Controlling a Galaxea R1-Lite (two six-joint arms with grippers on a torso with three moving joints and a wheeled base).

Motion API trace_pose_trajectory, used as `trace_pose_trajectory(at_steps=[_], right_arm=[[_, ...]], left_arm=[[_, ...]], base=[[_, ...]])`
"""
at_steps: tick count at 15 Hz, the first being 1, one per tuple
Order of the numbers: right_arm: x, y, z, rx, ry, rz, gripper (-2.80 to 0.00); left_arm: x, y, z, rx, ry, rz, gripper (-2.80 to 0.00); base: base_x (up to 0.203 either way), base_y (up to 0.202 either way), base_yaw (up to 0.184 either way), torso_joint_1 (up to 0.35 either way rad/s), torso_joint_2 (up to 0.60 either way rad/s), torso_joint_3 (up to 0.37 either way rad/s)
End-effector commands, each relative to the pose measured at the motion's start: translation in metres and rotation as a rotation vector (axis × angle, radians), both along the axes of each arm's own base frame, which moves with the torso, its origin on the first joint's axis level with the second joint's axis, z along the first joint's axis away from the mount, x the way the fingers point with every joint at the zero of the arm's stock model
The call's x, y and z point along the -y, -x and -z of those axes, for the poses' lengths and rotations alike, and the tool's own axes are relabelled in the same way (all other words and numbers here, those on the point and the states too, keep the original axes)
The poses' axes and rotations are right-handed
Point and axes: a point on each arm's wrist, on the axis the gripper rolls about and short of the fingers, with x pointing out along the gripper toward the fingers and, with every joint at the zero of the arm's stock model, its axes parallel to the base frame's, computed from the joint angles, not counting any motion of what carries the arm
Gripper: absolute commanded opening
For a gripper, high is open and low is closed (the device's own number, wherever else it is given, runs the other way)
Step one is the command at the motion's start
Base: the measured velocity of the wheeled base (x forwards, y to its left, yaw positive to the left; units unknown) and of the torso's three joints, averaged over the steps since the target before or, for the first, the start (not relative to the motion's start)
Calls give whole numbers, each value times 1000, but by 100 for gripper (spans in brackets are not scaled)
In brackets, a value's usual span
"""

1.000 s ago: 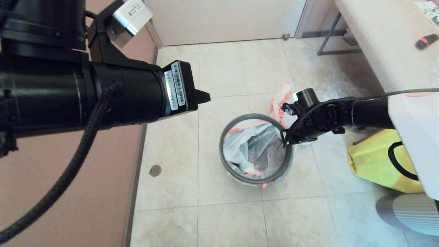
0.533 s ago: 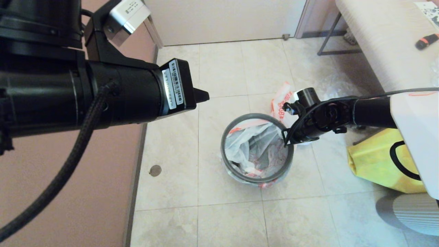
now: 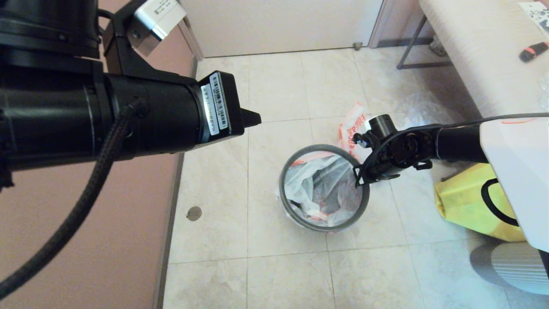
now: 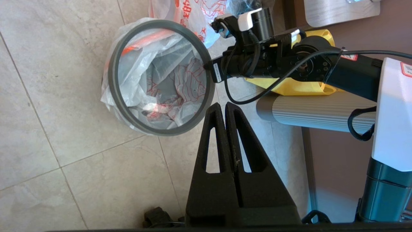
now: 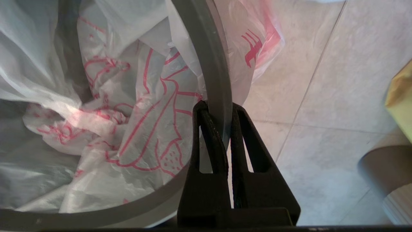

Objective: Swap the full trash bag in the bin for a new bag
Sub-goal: Place the trash can ring on the trash can

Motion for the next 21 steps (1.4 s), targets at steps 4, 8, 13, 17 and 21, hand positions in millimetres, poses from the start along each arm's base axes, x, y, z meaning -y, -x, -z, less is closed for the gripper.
trace_pose_trajectory(at_steps=[4, 8, 13, 17, 21], right_arm=[[-5, 4, -4, 8, 11, -18, -280], [-9, -5, 19, -22, 32, -17, -280], [-12, -8, 25, -13, 33, -25, -280], [-16, -5, 20, -2, 46, -23, -280], [-20, -3, 18, 3, 49, -35, 0]], left_arm=[[-1, 1, -1, 0, 4, -2, -280], [0, -1, 0, -3, 0, -5, -280], [1, -1, -4, 3, 19, -7, -280], [0, 0, -5, 5, 22, -7, -280], [-1, 1, -7, 8, 27, -8, -280]], base=[[0, 0, 0, 0, 0, 0], [0, 0, 0, 0, 0, 0], [0, 0, 0, 0, 0, 0], [0, 0, 0, 0, 0, 0], [0, 0, 0, 0, 0, 0]])
